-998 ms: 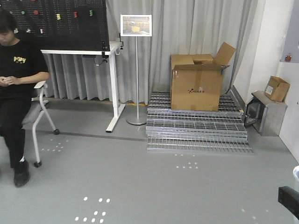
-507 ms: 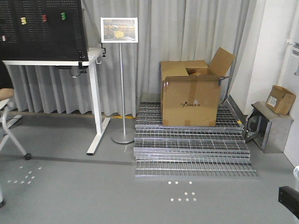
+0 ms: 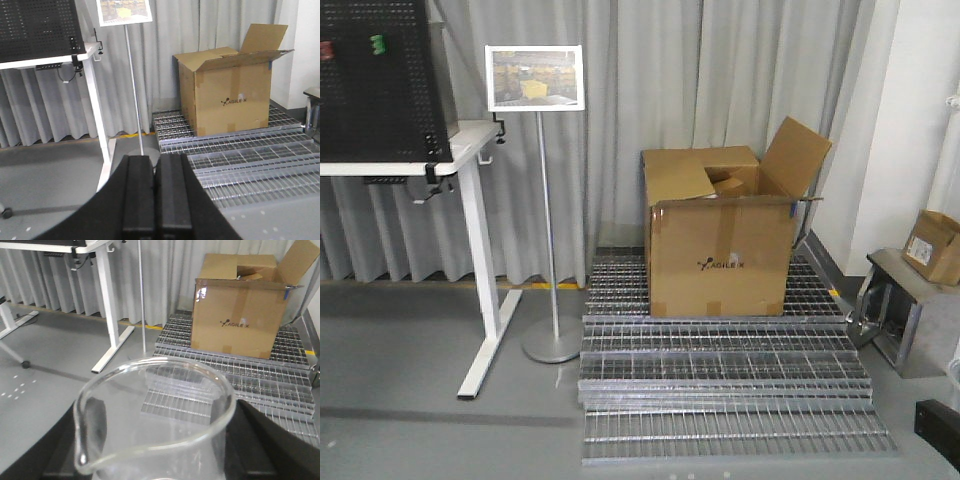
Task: Pick beaker and place in left cabinet
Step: 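Drive the base across the room to the open white cabinet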
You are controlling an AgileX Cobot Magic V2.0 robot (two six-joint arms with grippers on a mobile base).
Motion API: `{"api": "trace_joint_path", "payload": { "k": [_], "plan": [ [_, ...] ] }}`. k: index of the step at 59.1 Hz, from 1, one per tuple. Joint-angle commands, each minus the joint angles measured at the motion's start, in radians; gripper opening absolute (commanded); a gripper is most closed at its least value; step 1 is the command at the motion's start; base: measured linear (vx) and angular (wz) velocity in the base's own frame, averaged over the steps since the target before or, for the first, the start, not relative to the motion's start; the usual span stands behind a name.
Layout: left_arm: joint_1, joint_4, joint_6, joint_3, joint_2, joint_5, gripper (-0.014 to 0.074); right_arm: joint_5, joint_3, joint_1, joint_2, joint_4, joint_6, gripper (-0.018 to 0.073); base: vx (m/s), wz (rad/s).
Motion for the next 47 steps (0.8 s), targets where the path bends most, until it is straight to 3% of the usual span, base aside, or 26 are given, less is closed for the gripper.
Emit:
{"api": "trace_joint_path", "payload": {
  "k": [1, 21, 47],
  "plan": [
    [-0.006, -0.003, -0.003, 0.015, -0.018, -0.089, -0.0008, -0.076, -0.03, -0.003, 0.0, -0.025, -0.005, -0.0003, 0.62, -0.1],
    [-0.006, -0.003, -0.003, 0.015, -0.018, -0.089, -0.0008, -0.076, -0.03, -0.003, 0.007, -0.025, -0.005, -0.0003, 0.61, -0.28],
    [-0.006, -0.003, -0.003, 0.015, -0.018, -0.089, -0.0008, -0.076, -0.03, -0.003, 0.007, -0.025, -0.005, -0.0003, 0.5, -0.75]
  ]
}}
